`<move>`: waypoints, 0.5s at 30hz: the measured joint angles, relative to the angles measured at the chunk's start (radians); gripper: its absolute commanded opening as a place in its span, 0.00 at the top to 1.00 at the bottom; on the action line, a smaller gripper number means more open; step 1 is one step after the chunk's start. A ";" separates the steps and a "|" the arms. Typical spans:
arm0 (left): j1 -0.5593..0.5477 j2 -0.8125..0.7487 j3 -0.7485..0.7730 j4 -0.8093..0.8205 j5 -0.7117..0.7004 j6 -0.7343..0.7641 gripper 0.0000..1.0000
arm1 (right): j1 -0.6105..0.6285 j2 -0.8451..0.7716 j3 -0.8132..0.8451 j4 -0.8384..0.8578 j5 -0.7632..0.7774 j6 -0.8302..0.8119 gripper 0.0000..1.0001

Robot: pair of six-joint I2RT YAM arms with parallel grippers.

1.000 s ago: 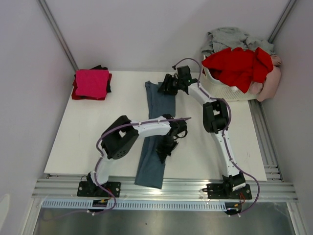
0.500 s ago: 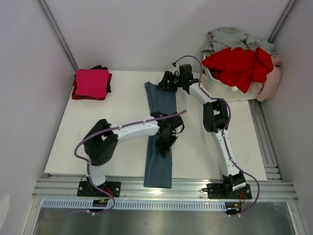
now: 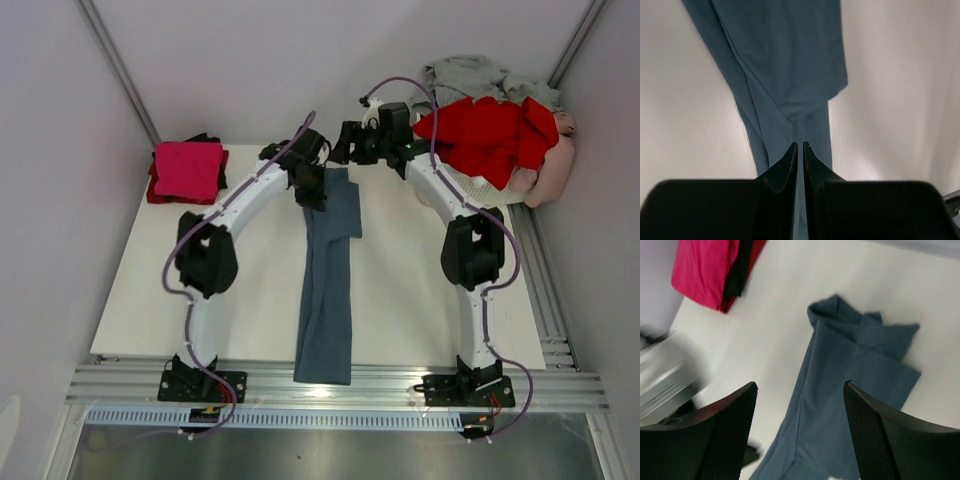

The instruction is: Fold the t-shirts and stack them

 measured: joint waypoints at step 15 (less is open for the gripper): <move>0.151 0.383 0.253 -0.180 0.037 0.001 0.82 | 0.077 -0.352 -0.571 -0.034 0.231 -0.005 0.27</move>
